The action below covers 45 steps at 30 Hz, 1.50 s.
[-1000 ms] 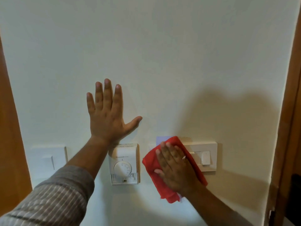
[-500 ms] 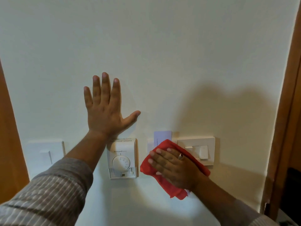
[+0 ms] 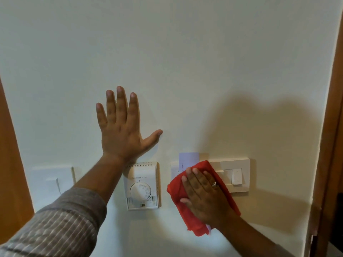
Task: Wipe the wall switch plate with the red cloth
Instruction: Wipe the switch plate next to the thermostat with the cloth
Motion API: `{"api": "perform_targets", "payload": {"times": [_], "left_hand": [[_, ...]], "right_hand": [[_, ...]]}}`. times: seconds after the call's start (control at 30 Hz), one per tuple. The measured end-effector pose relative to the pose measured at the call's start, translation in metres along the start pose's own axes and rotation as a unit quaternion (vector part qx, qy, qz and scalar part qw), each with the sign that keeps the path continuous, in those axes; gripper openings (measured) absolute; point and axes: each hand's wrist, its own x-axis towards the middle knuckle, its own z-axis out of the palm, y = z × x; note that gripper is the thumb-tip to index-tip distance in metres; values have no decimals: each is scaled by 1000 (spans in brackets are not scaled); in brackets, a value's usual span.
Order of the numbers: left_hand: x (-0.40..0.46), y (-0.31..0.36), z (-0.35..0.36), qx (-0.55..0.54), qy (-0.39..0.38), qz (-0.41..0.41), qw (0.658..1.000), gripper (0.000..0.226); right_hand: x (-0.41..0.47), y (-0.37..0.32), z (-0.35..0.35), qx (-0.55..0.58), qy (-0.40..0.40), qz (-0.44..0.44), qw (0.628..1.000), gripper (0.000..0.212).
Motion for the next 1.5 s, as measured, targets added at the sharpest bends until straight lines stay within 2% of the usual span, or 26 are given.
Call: {"api": "perform_targets", "payload": {"times": [0.1,0.17,0.27,0.33,0.4,0.47,0.53,0.6,0.63,0.7,0.87,0.93,1.07,1.23,1.3,1.37,1.43,1.5], "left_hand": [[0,0,1,4,8,2,1000,114],[0,-1,1,5,7,2,1000,114],[0,-1,1,6,4,0,1000,114],[0,-2,-1,2,0,4,1000,114],[0,-3,-3,1,-5,6,1000,114],[0,-2,-3,0,-10,4,1000,115],[1,-1,-3,0,-9,1,1000,115],[1,1,-2,1,-4,1,1000,115],[1,1,-1,2,-2,2,1000,115],[1,0,0,5,2,2,1000,115],[2,-3,-1,0,-7,7,1000,115],[1,-4,-2,-2,-15,8,1000,115],[1,-1,-3,-4,-14,3,1000,114],[0,0,2,-2,-2,4,1000,114],[0,-1,2,-1,2,4,1000,114],[0,-1,1,2,-3,2,1000,114],[-1,-1,-1,0,-11,2,1000,114],[1,-3,0,-5,-14,6,1000,115]], "right_hand": [[25,-21,2,3,2,88,996,73],[32,-28,3,7,2,83,997,74],[25,-16,5,19,-5,-61,998,71],[21,6,1,38,-10,-168,985,65],[19,24,-4,55,-15,-204,977,61],[19,26,-7,53,1,-137,989,61],[25,14,-8,44,17,-7,999,64],[35,-3,-7,39,14,91,995,67],[40,-11,-4,36,13,113,993,69],[44,-21,1,17,20,98,995,73],[17,-3,7,8,11,-121,993,66],[3,11,6,26,-5,-151,988,64],[-6,21,1,37,9,-89,995,60],[25,-11,3,17,16,43,999,66],[30,-21,4,10,13,60,998,67],[27,-17,3,17,15,-6,1000,67],[21,2,0,39,12,-126,991,62],[17,21,0,60,10,-171,983,59]]}}
